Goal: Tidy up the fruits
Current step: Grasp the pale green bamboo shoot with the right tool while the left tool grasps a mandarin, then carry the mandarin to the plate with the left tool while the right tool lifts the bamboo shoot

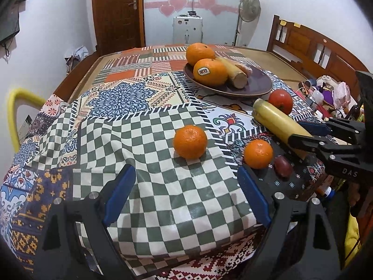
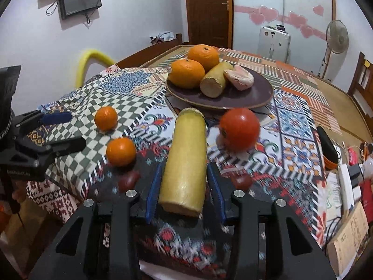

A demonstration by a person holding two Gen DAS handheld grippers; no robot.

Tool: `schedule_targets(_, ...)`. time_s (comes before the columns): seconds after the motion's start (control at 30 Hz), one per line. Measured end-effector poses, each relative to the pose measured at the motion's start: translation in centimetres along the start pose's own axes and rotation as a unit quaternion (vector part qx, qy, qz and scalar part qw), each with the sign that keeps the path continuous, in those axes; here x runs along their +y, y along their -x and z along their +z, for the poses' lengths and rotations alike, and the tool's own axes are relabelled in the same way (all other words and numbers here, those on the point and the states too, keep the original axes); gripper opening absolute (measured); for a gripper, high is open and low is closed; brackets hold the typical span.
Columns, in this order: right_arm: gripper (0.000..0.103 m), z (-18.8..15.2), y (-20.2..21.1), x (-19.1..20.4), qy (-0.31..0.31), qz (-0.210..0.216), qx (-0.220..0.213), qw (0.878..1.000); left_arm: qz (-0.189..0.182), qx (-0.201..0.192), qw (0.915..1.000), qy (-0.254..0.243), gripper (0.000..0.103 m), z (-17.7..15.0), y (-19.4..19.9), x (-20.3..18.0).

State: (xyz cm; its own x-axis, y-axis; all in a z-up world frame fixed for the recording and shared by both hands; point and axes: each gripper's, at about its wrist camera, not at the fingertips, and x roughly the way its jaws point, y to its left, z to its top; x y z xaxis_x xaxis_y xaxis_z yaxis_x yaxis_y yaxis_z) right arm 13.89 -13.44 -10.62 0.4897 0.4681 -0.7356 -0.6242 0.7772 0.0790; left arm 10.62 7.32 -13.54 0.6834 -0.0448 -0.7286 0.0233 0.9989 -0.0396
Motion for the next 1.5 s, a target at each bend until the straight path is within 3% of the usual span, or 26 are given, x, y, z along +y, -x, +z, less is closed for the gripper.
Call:
schedule_targets(0.33, 0.036, 1.9, -2.2, 0.5, 0.027, -0.006, 0.025, 0.999, -0.003, -0.012, 0.9999, 0.004, 0.089, 1.0, -1.0, 1.4)
schedule_targets(0.67, 0.035, 1.9, -1.8, 0.2, 0.009, -0.002, 0.002, 1.000, -0.018, 0.000, 0.9998, 0.002, 0.064, 1.9, -3.1, 1.2)
schedule_targets(1.03, 0.034, 2.4, -0.2, -0.6, -0.010, 0.011, -0.034, 0.999, -0.035, 0.008, 0.9993, -0.001, 0.046, 2.5, -4.1, 0.4)
schedule_targets(1.1, 0.034, 2.4, 0.1, -0.6, -0.012, 0.013, -0.038, 0.999, -0.042, 0.010, 0.9991, -0.002, 0.038, 2.6, -4.2, 0.2)
schedule_targets(1.5, 0.034, 3.3, 1.7, -1.1, -0.021, 0.013, -0.065, 0.998, -0.035, -0.011, 0.9993, -0.002, 0.037, 3.5, -2.6, -0.3)
